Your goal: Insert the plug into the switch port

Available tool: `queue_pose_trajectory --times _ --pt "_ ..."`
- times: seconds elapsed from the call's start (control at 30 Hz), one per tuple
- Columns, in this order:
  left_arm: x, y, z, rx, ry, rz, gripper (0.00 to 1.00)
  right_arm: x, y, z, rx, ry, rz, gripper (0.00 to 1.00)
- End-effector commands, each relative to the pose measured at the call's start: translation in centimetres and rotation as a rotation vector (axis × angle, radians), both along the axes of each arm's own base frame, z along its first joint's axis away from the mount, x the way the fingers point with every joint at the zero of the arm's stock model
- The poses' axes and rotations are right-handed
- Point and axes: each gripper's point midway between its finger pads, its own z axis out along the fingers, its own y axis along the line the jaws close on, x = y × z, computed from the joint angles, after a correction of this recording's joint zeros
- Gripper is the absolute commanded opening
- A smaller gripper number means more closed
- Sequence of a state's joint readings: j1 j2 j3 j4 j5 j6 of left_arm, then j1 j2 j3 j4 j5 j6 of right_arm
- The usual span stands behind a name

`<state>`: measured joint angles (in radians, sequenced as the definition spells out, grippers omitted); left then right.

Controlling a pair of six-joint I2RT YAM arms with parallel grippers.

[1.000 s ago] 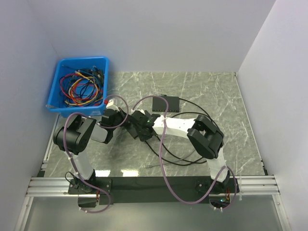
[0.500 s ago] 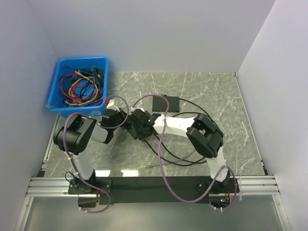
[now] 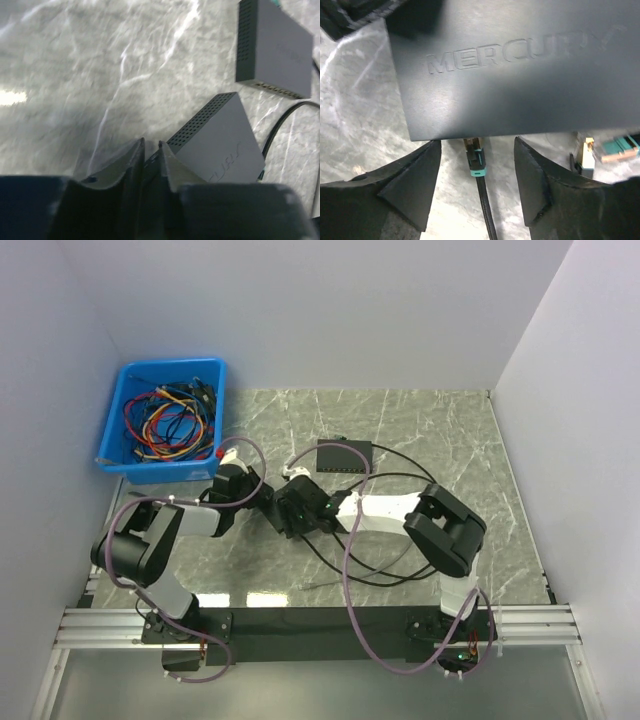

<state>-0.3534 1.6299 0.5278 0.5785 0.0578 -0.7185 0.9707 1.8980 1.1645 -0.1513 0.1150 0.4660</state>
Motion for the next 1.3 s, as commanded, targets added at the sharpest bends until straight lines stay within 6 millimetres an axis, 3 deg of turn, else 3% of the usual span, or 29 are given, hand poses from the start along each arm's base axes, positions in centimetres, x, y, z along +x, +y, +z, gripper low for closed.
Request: queue_pose_trajectory --times 0.0,0.23,0.43,0.63,0.7,0.83,0.97,1.1,1.13,1.2,1.27 --pt "-3.3 0.2 -2.2 0.053 0.167 -0.043 0.28 0.7 -0.1 2.2 0.066 -0.080 -0.053 0.69" --pt "-2.1 1.8 0.3 0.094 0.124 0.017 0.45 -1.2 -1.2 3.6 0.096 -0.078 -0.036 0.71" --pt "-0.4 3.4 3.6 0.108 0.074 0.064 0.51 -2.0 -1.3 7.2 0.141 -0.111 0.005 0.72" --pt "0.0 3.6 6.4 0.094 0.014 0.068 0.51 -1.1 -4.6 9.5 0.084 -0.201 -0.074 0.75" --pt "-0.1 3.2 7.1 0.075 -0.010 0.047 0.51 -0.7 -5.9 9.2 0.034 -0.202 -0.101 0.76" --pt "-1.4 3.1 6.8 0.056 -0.010 0.033 0.51 0.1 -8.0 8.7 0.005 -0.186 -0.167 0.76" --pt "-2.5 3.6 7.0 0.060 -0.019 0.042 0.51 -0.2 -7.2 8.1 0.067 -0.134 -0.149 0.76" --pt "-2.6 4.4 6.6 0.093 -0.021 0.062 0.52 -1.1 -4.1 7.5 0.156 -0.051 -0.067 0.76" --pt "-2.3 4.5 6.6 0.099 -0.022 0.061 0.52 -1.2 -3.5 6.4 0.144 -0.023 -0.054 0.76" --pt "-2.0 4.1 6.5 0.089 -0.013 0.040 0.52 -0.6 -2.3 6.6 0.160 -0.020 -0.042 0.76" --pt "-1.6 3.8 6.3 0.078 -0.008 0.024 0.51 0.5 -2.6 5.4 0.102 -0.016 -0.068 0.77"
